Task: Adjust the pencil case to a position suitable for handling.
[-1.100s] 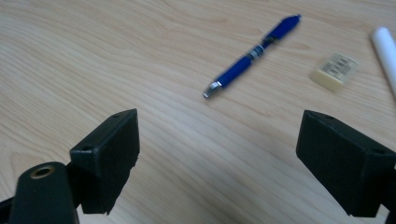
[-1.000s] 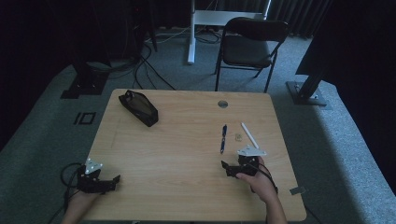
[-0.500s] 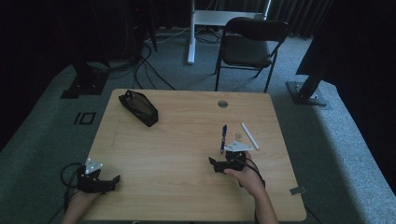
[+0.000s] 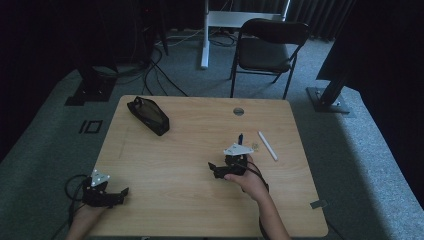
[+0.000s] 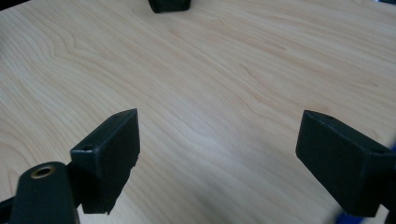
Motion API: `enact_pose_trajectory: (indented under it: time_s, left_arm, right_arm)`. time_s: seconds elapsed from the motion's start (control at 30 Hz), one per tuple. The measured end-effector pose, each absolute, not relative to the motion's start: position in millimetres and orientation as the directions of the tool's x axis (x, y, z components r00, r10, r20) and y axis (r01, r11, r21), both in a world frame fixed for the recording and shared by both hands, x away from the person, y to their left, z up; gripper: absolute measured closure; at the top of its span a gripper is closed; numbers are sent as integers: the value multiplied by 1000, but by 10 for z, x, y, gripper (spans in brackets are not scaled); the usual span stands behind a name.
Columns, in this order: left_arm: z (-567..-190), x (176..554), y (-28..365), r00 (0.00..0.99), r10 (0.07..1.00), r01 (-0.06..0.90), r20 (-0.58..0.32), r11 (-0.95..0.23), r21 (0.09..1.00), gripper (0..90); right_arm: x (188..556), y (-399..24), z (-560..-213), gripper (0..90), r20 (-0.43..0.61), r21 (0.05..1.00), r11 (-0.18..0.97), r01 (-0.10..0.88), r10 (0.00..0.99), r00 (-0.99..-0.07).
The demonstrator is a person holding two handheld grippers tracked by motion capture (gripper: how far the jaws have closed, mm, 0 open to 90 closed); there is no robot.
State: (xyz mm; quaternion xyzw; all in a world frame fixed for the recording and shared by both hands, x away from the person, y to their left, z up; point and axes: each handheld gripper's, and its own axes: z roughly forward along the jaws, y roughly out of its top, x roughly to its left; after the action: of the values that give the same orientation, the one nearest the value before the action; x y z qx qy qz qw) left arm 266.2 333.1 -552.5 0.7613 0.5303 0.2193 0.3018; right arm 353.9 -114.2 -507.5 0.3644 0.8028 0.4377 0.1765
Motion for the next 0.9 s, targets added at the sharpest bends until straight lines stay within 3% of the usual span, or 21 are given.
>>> enact_pose_trajectory:
  time_s: [0.9]
  left_arm:
    - [-5525,2661,3331,342,940,675,14,-256,692,0]
  right_arm:
    - [3852,-381,-5056,141,30,841,381,384,677,-736]
